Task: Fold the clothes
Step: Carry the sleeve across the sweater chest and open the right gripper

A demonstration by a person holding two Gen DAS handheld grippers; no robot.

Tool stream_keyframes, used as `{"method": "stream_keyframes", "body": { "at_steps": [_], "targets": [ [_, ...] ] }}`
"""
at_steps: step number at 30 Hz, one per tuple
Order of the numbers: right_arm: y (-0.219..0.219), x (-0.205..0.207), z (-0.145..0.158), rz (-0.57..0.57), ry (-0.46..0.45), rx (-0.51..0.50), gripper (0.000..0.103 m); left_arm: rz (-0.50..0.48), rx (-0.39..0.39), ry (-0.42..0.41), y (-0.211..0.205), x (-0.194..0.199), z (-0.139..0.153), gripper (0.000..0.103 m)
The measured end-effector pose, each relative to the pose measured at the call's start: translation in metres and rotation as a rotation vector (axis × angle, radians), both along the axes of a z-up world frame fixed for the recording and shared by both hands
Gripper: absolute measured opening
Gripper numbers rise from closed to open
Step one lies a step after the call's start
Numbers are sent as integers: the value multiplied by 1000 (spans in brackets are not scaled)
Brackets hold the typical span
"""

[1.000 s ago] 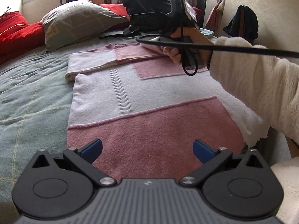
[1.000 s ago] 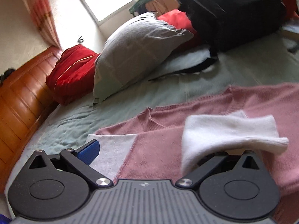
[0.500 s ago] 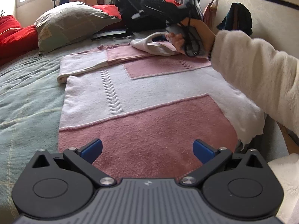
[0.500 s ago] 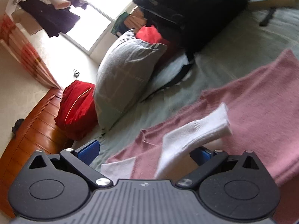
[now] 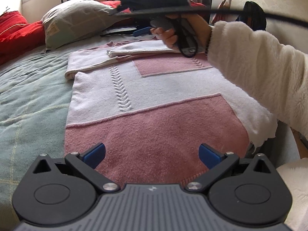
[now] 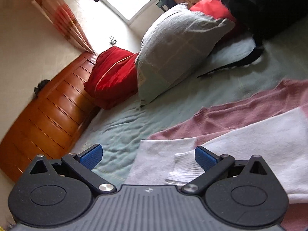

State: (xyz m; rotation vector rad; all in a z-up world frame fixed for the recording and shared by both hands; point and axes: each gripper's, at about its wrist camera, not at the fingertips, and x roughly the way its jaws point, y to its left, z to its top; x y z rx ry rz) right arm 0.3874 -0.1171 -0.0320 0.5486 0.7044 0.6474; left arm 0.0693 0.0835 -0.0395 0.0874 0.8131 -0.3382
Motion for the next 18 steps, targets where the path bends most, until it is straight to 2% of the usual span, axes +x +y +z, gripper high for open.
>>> {"method": "stream_keyframes", "body": {
  "at_steps": [7,10,13,14,18],
  "targets": [
    [-88,-23,16,-169,-58,-127,103,-20,13,2,-5,3,-2,102],
    [-135,-38,15,-274,-87,-231,103,-25,13,3,-8,7,-2,102],
    [-174,-46,-5,-356,-38,-274,103,-30,21,6,-14,9,-2,102],
    [-186,-47,-17,-361,3,-258,103,-32,24,7,-16,10,-3,102],
    [-193,-52,-34,-324,25,-266,103,-30,41,14,-24,11,-3,102]
  ]
}}
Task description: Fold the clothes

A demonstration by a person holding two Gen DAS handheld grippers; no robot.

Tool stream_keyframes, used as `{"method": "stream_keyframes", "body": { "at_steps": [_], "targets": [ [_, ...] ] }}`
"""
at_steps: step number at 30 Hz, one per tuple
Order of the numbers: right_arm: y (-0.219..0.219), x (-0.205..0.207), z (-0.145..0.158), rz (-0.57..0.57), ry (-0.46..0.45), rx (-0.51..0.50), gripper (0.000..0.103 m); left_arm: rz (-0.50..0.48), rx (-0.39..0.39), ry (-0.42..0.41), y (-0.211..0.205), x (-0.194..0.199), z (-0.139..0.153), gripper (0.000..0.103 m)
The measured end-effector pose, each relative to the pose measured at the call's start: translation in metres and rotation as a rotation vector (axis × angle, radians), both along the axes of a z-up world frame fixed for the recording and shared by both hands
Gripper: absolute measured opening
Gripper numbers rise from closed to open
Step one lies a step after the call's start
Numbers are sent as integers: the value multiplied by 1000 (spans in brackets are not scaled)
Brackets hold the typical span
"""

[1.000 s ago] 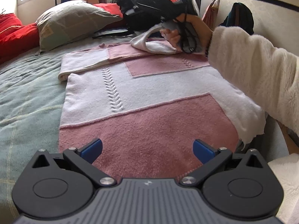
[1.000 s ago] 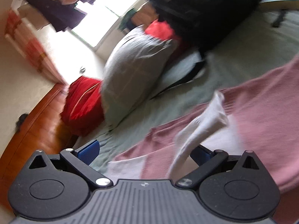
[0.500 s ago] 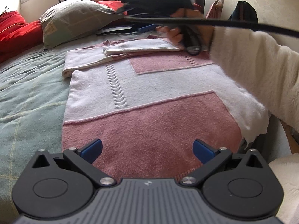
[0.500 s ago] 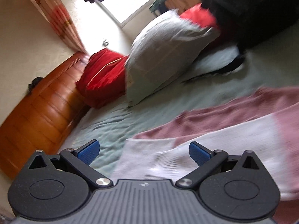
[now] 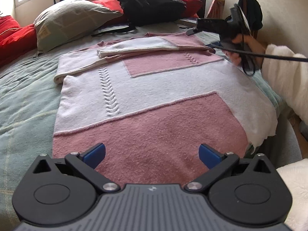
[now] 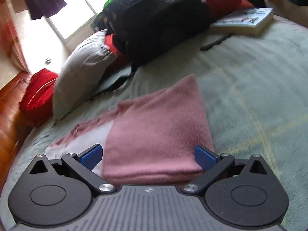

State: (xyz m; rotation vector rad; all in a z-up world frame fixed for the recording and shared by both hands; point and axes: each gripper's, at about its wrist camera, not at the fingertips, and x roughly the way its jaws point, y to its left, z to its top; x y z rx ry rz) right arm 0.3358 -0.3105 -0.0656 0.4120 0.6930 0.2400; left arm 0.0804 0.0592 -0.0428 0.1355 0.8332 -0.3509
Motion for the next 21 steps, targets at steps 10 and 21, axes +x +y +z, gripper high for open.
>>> {"method": "stream_keyframes", "body": {
  "at_steps": [10,21],
  "targets": [
    [47,-4,-3,164,11,-152,103,11,39,-12,-15,4,6,102],
    [82,22,18,51,-33,-374,103,52,79,-28,-2,20,9,102]
  ]
}}
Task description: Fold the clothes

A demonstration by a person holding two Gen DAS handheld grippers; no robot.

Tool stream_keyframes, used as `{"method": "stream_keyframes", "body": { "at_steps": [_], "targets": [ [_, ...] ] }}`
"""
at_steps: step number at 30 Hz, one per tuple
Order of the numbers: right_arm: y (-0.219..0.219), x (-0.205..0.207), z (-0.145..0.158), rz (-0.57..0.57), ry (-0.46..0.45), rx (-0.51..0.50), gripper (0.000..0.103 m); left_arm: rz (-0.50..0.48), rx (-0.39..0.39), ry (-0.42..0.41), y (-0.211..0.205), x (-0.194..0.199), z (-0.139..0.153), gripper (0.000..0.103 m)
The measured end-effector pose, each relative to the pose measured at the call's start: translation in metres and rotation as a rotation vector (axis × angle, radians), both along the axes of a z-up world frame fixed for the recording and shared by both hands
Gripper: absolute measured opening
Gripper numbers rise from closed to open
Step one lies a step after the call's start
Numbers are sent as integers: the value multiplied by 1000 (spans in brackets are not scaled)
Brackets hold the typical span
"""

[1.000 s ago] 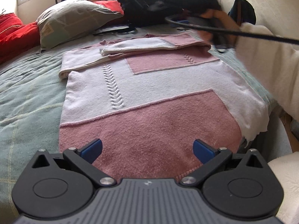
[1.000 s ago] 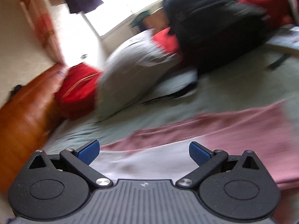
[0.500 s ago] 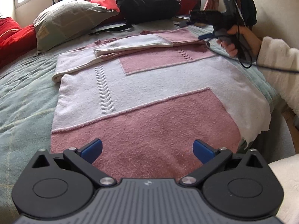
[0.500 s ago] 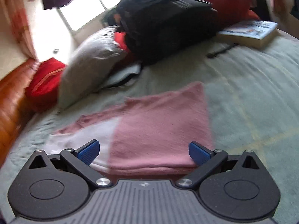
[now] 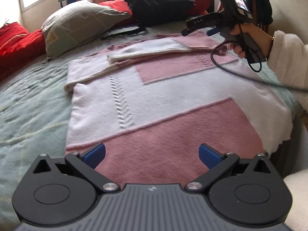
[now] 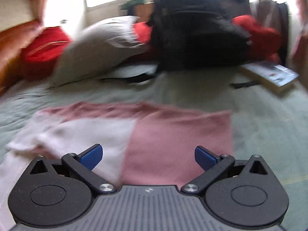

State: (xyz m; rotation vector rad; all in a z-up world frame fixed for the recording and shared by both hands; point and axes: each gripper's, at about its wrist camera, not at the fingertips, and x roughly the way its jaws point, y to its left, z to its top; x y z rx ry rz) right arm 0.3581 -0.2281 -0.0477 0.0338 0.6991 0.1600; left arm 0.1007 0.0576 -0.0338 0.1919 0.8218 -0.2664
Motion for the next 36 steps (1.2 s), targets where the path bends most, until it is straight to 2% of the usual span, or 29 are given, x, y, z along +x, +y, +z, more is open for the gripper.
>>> {"method": "stream_keyframes", "body": {
  "at_steps": [3,5,9,11,14,16,18,23,26,29,32,35,36],
  "targets": [
    [7,25,-24,-44,87,-50,103,8,-11,0,7,6,-1,102],
    [17,24,-37,-26,54,-106,103,13,-13,10,11,10,-5,102],
    [14,20,-21,5,80,-97,103,18,15,24,16,22,-8,102],
    [5,7,-7,32,52,-75,103,4,17,18,20,31,-6,102],
    [-5,-15,5,38,-8,-136,103,-17,-7,18,25,53,3,102],
    [-9,-15,-7,46,21,-177,103,-35,-34,16,24,75,12,102],
    [-12,-12,-20,56,55,-217,103,-60,-70,10,19,101,23,102],
    [-19,-14,-29,54,44,-163,103,-152,-179,18,-12,188,42,102],
    [-20,-14,-29,58,41,-159,103,-157,-321,97,-28,249,34,102],
    [-21,-15,-31,62,33,-154,103,-92,-446,228,-38,301,9,102],
    [-24,-17,-31,70,30,-137,103,-28,-490,273,-34,327,-18,102],
    [-27,-17,-31,87,31,-126,103,-12,-568,254,-9,329,-30,102],
    [-28,-18,-31,95,32,-125,103,2,-567,238,1,327,-29,102]
  ]
}}
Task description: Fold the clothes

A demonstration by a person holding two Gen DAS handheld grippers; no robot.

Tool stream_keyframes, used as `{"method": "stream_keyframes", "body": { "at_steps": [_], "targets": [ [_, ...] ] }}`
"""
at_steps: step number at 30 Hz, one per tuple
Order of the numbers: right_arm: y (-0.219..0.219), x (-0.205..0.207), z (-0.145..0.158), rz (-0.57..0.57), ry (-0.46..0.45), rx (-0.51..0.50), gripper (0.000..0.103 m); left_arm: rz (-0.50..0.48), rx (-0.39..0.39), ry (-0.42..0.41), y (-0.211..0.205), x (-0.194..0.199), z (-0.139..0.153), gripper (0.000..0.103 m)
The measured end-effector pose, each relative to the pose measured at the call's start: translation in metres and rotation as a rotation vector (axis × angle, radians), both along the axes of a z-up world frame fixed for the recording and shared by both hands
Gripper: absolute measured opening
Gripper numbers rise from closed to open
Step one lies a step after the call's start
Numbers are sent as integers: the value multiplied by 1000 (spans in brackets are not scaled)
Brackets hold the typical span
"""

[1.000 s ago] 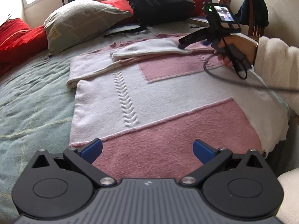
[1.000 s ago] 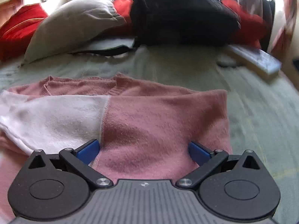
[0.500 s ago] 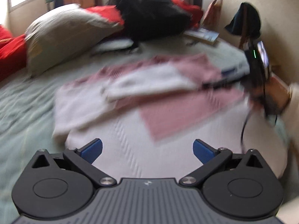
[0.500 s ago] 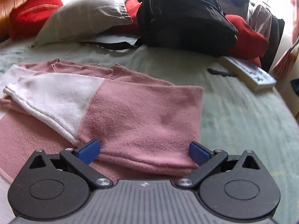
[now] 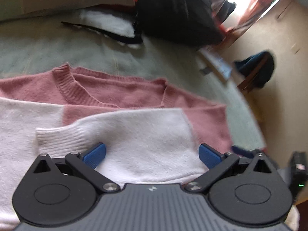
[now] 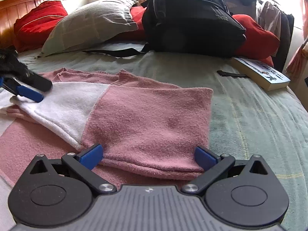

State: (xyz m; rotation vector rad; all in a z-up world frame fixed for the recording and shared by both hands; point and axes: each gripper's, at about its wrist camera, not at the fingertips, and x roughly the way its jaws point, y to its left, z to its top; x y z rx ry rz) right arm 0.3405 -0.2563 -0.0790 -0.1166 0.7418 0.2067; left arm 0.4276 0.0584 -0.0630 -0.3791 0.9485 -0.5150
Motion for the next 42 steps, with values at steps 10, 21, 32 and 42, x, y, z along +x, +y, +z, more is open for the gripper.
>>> {"method": "stream_keyframes", "body": {
  "at_steps": [10,21,32,42],
  "targets": [
    [4,7,21,40,-2,-58,103,42,132,-60,5,-13,24,102],
    [4,82,-1,30,93,56,103,-53,261,-123,-22,-16,-5,102],
    [-48,88,15,-7,110,291,103,-32,363,-145,-4,-41,17,102],
    [-21,26,58,81,45,134,103,-28,498,-227,29,-115,73,102]
  ]
}}
